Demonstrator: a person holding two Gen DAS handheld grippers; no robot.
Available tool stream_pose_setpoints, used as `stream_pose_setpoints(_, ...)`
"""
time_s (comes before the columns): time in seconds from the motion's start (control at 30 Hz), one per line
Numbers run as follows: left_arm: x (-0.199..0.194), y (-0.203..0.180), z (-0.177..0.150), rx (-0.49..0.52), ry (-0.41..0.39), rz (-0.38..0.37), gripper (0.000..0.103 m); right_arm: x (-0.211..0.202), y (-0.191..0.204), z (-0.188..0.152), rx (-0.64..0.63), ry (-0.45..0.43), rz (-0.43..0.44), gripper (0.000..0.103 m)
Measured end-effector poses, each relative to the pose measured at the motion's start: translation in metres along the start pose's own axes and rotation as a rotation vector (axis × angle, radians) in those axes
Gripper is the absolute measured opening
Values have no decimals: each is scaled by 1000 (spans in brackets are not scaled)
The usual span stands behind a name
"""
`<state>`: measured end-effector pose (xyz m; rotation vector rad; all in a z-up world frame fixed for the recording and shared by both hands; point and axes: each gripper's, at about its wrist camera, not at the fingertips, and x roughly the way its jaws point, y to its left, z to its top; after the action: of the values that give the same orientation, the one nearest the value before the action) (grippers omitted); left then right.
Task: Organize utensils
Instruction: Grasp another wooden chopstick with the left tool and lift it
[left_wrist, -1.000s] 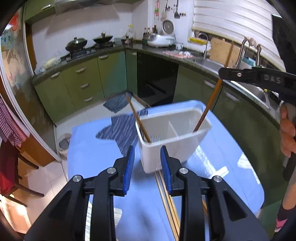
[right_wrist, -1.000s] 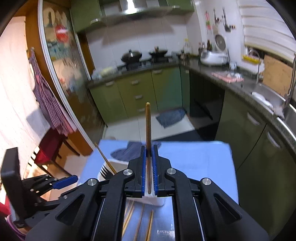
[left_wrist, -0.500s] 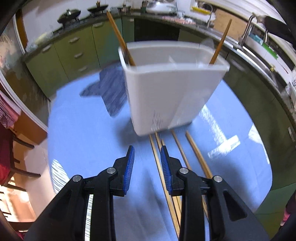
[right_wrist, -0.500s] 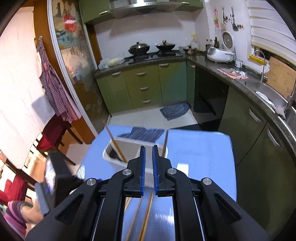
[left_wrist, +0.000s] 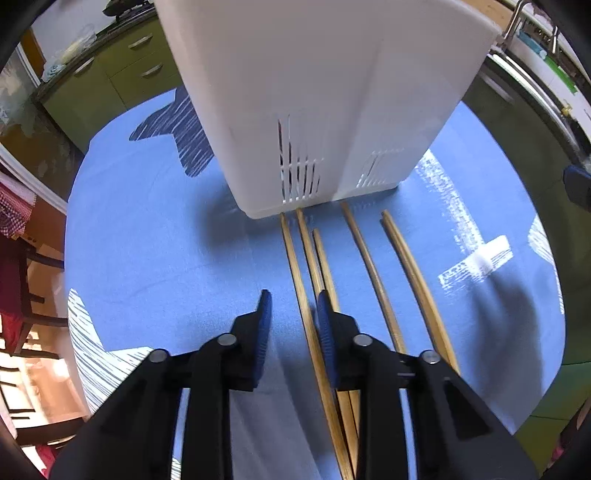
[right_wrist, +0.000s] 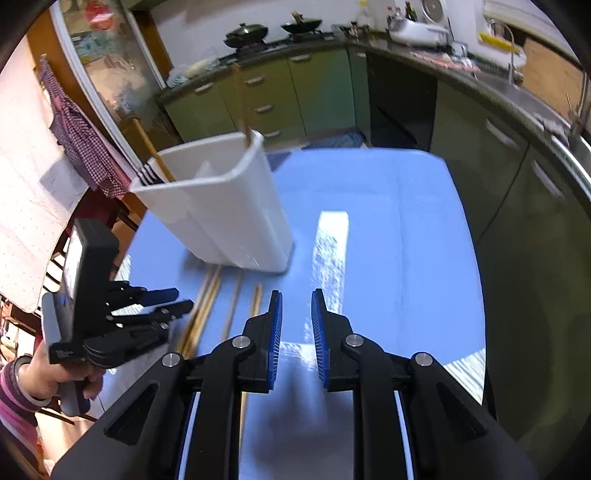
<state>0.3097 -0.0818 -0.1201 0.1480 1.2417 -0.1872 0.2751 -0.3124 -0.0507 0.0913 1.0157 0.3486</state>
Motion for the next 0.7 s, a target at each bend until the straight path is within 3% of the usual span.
stream_pose_setpoints(0.37,21,-5,2,-10,67,10,16,31,10,-9,-31,99,-2,17)
stream_pose_setpoints(0.5,21,-6,1,-5,75,-2,8,45,19,-12,-47,145,-2,17)
stream_pose_setpoints(0.7,-2,8,-9,-31,3,-28,8,71,35,-16,-71,228,24,17)
